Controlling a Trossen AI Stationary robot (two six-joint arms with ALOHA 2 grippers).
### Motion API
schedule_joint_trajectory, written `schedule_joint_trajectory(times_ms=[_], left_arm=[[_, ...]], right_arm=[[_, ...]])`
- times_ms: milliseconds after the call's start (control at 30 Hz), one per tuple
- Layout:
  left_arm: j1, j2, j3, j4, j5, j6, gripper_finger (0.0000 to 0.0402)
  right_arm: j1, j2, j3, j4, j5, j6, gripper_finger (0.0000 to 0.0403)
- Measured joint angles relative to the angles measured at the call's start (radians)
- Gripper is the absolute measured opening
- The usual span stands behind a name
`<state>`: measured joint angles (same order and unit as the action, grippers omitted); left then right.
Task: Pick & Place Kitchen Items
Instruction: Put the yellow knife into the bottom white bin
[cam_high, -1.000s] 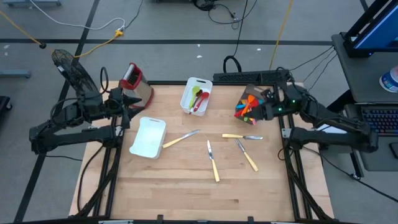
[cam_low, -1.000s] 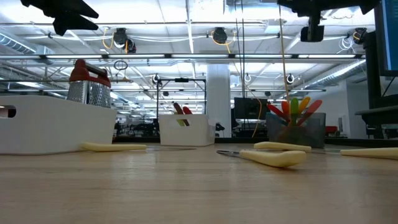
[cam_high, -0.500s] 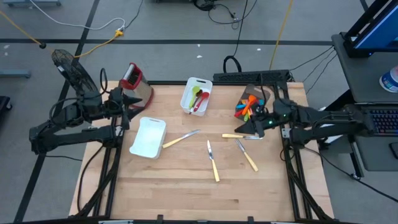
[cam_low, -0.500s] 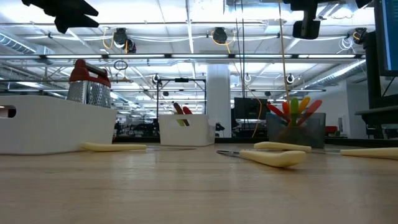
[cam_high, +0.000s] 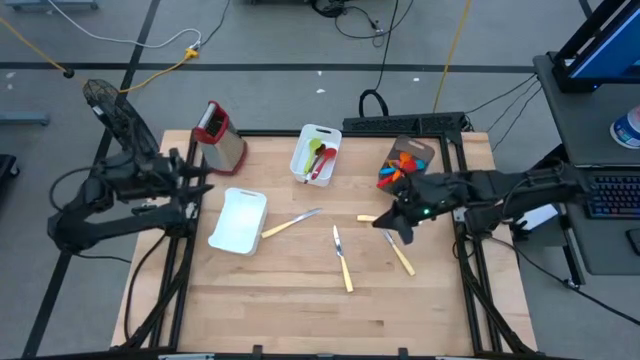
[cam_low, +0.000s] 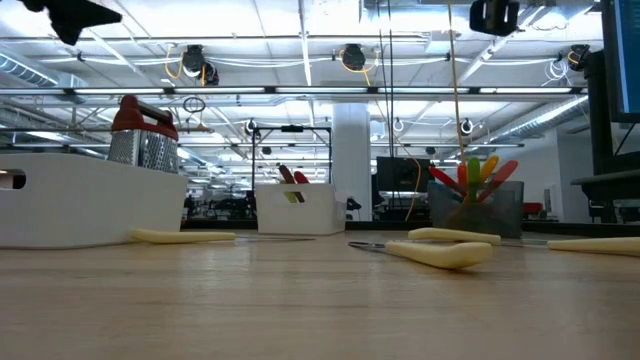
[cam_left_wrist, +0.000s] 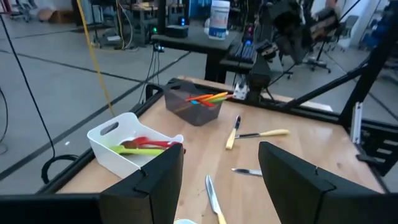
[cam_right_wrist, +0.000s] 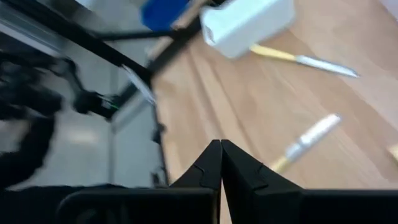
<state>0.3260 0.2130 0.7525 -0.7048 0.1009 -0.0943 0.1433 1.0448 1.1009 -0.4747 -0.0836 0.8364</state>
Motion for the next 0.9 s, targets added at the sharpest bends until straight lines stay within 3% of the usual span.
schedule_joint_trajectory(times_ms=[300,533,900], left_arm=[[0.000,-0.173,0.000,-0.065,0.000,-0.013,0.0216],[0.000,-0.204,0.000,-0.088,-0.001,-0.011,0.0216],[0.000,-0.204,-0.086,-0.086,-0.003,-0.024,0.0216]], right_arm=[[0.114,0.160,0.116,-0.343,0.035,0.136,0.0000],[0.190,0.287,0.117,-0.561,-0.033,0.355,0.0000],[0.209,0.304,0.110,-0.615,-0.044,0.514,0.0017]])
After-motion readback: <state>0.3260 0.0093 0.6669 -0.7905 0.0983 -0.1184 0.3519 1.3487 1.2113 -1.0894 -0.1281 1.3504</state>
